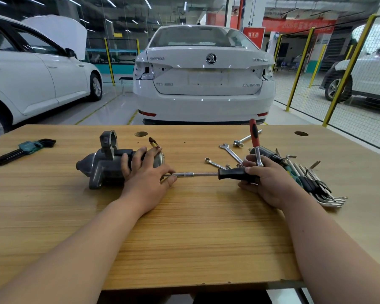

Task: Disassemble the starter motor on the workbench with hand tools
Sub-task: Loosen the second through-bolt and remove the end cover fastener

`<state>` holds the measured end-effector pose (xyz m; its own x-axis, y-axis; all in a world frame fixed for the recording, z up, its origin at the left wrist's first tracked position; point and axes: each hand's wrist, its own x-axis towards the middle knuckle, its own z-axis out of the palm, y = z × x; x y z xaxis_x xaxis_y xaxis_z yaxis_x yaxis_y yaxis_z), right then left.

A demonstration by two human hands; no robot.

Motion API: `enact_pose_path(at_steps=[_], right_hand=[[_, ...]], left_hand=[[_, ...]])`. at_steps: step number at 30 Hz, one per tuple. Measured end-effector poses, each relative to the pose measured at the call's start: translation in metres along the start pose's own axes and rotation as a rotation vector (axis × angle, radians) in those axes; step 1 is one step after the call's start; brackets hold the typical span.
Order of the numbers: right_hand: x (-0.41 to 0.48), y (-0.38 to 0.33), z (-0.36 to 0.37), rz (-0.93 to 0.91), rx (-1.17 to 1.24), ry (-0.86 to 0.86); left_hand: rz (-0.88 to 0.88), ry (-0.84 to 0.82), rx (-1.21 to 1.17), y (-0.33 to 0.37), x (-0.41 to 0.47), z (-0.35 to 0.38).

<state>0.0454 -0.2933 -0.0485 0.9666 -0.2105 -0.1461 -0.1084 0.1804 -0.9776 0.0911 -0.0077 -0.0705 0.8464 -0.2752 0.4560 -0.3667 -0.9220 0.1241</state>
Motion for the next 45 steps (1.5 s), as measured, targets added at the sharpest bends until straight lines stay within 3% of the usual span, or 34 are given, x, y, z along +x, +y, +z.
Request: enact_pose_path(at_steps=[14,18,30,36,39,43,45], right_hand=[[0.009,0.002,0.009,0.046,-0.304,0.293],[0.008,0.003,0.004,-0.096,-0.466,0.294],[0.0,-0.007,0.003,-0.033,-0.068,0.227],[-0.002,-0.008,0.005,-0.011,-0.043,0.252],[0.0,-0.007,0.005,0.002,-0.13,0.279],[-0.003,-0.001,0.002,-0.109,-0.478,0.348],[-0.005,-0.003,0.002,-0.095,-0.508,0.34]], left_hand=[[-0.005,0.029,-0.036,0.001,0.0,-0.001],[-0.016,0.022,-0.037,0.002,-0.001,-0.001],[-0.021,0.005,-0.018,0.003,-0.001,-0.002],[-0.025,0.004,-0.027,0.004,-0.001,-0.003],[-0.02,0.007,-0.033,0.003,-0.001,-0.003],[-0.011,0.036,-0.043,0.003,-0.002,-0.002],[-0.006,0.041,-0.044,0.003,-0.002,-0.002]])
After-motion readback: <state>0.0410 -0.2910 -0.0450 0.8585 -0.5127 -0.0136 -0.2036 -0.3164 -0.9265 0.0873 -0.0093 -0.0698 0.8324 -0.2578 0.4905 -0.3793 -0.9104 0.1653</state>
